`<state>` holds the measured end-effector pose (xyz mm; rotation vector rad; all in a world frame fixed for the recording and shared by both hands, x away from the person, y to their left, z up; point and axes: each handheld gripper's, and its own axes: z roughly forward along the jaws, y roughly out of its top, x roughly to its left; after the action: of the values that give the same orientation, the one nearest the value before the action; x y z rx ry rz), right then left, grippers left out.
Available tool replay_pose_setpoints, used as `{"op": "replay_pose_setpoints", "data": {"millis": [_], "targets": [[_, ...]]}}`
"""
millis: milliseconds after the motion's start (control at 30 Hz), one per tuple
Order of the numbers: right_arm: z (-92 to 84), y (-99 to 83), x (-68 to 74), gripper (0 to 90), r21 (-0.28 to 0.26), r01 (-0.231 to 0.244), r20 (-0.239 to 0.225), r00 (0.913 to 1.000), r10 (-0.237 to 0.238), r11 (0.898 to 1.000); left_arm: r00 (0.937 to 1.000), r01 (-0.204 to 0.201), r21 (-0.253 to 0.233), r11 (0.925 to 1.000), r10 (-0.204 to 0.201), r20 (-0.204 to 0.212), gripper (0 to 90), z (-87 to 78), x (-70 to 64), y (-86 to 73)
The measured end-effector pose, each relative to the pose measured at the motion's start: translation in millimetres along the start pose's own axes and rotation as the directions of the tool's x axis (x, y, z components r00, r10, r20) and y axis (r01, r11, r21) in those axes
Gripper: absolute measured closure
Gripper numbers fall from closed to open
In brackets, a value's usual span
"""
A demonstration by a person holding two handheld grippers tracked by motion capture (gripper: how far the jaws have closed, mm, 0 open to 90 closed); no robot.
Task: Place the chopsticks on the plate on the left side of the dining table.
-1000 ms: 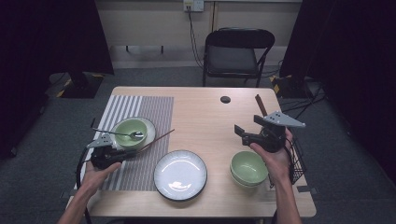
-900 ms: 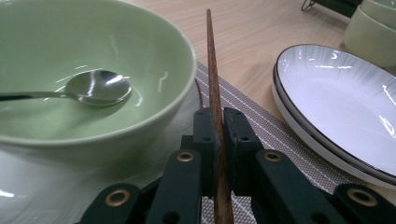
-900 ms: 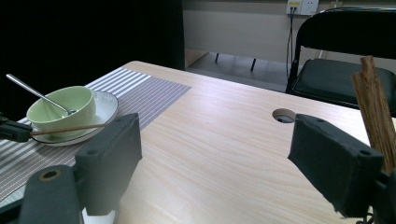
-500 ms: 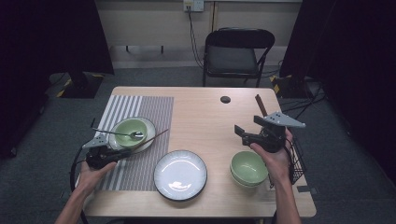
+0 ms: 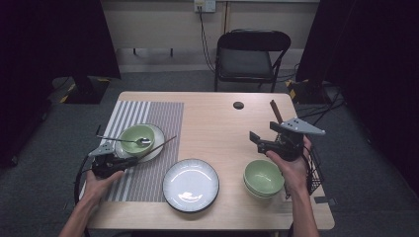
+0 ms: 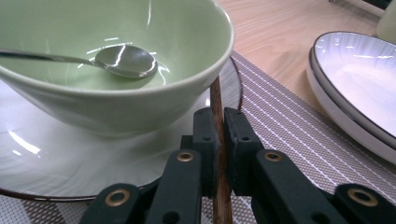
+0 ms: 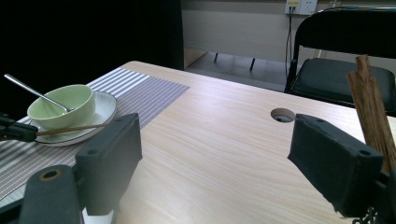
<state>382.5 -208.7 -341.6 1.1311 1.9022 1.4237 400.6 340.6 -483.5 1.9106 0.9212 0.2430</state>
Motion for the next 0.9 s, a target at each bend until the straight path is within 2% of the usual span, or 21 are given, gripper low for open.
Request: {"op": "replay_pose_setpoints", "data": {"millis": [167, 233, 300, 367, 533, 733, 800, 900], "targets": [[0.8, -0.1, 0.3, 15.8, 0.002, 0.000, -0.002, 1.0000, 0.000, 1.000, 1.0000, 0.004, -0.003, 1.0000, -0.004, -0.006, 84.0, -1.3, 0.8, -0.2], [1.0, -0.1, 0.7, 15.8, 0.004, 0.002, -0.003, 1.0000, -0.002, 1.000, 0.9997, -0.001, -0.002, 1.0000, 0.001, -0.025, 83.8, -2.4, 1.6, 0.0], [1.1, 0.0, 1.0, 15.8, 0.005, 0.003, -0.003, 1.0000, -0.003, 1.000, 0.9993, 0.008, -0.002, 1.0000, -0.009, -0.036, 84.0, -3.3, 3.5, -0.9], [1.2, 0.0, 1.0, 15.8, 0.005, 0.002, -0.004, 1.0000, -0.002, 1.000, 0.9991, 0.028, -0.011, 0.9995, -0.028, -0.031, 83.6, -4.2, 6.1, -2.6], [2.1, -0.2, 0.9, 15.8, 0.008, -0.001, -0.002, 1.0000, 0.001, 1.000, 0.9983, 0.030, -0.013, 0.9995, -0.031, -0.050, 78.9, -5.3, 6.7, -2.4], [3.0, -0.3, 1.6, 15.6, 0.007, -0.003, -0.008, 1.0000, 0.003, 1.000, 0.9978, 0.030, -0.024, 0.9993, -0.031, -0.058, 82.6, -5.4, 7.1, -1.4], [2.8, -0.4, 1.5, 15.6, 0.009, -0.005, -0.007, 1.0000, 0.005, 1.000, 0.9980, 0.041, -0.025, 0.9989, -0.042, -0.048, 83.1, -5.7, 8.5, -1.8], [2.9, -0.5, 1.4, 15.6, 0.010, -0.004, -0.006, 1.0000, 0.004, 1.000, 0.9978, 0.030, -0.020, 0.9994, -0.031, -0.058, 83.1, -5.3, 7.8, -0.9]]}}
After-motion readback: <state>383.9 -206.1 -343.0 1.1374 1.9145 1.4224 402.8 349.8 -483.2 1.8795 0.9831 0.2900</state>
